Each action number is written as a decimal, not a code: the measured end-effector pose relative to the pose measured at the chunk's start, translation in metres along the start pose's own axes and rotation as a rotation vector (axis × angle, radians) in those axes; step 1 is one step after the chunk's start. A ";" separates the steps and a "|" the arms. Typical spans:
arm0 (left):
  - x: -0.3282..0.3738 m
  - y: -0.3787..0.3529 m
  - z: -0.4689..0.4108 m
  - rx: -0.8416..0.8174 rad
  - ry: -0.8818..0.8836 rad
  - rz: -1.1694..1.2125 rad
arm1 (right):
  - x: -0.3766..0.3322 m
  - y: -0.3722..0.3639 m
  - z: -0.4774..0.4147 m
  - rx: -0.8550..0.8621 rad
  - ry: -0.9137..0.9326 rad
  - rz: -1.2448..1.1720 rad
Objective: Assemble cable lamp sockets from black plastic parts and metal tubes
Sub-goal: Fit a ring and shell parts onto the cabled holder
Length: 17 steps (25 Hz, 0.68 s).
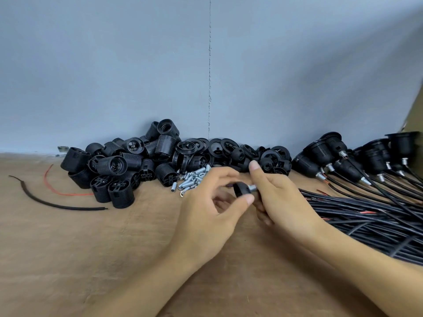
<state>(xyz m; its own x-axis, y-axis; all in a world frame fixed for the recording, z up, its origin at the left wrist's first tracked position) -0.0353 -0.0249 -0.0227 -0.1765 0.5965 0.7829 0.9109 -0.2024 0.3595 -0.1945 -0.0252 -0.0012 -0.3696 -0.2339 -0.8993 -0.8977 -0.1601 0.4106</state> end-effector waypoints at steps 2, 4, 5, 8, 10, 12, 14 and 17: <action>0.000 0.003 -0.005 -0.035 0.162 0.386 | 0.000 -0.002 0.003 0.095 0.175 0.290; -0.003 0.008 -0.007 -0.092 0.277 0.549 | 0.000 -0.005 0.003 0.062 0.221 0.382; -0.005 0.011 -0.008 -0.120 0.319 0.589 | 0.002 -0.004 0.001 0.001 0.190 0.318; -0.007 0.015 -0.009 -0.227 0.440 0.759 | 0.003 0.000 -0.003 -0.233 0.024 -0.017; -0.006 0.015 -0.010 -0.231 0.449 0.797 | -0.002 0.000 -0.002 -0.268 -0.057 -0.141; -0.004 0.014 -0.009 -0.148 0.386 0.648 | -0.005 -0.002 -0.002 -0.230 -0.161 -0.218; -0.002 0.012 -0.007 -0.066 0.244 0.272 | -0.007 -0.008 -0.001 -0.176 -0.266 -0.373; 0.003 0.005 -0.004 0.046 0.060 -0.134 | -0.013 -0.014 0.000 -0.133 -0.398 -0.663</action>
<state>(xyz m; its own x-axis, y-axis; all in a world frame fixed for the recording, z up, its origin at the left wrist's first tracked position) -0.0329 -0.0271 -0.0161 -0.3181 0.5680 0.7591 0.8936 -0.0879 0.4401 -0.1775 -0.0200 0.0047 0.1524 0.3081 -0.9391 -0.9341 -0.2656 -0.2387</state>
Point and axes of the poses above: each hand's wrist, its own z-axis away from the middle knuckle, its own y-axis out of the back of the hand, x = y × z, the point moved 1 cm from there along -z, towards the middle knuckle, and after that the axes turned 14 degrees about -x, right-handed, at the moved point
